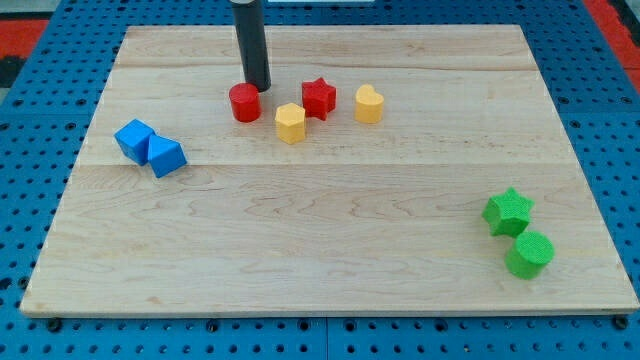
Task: Move the blue cube and blue triangle towards the center
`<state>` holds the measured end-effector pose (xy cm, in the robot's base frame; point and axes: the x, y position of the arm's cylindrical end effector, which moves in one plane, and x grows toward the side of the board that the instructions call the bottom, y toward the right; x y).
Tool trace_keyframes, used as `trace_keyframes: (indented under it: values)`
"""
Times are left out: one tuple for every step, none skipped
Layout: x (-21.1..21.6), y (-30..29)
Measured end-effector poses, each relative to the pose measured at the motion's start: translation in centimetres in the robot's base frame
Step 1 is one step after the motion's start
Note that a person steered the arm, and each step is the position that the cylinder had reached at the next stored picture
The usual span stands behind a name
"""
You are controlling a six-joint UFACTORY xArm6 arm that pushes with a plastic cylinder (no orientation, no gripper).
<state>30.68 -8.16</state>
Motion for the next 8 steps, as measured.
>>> trace_keyframes:
  values:
    - [-1.8, -7.3]
    - [-0.3, -15.3]
    - [5.4, -15.8]
    - [9.5, -12.9]
    - [10.5, -10.1]
    - [10.7, -16.4]
    - [15.7, -15.1]
    - [16.1, -11.0]
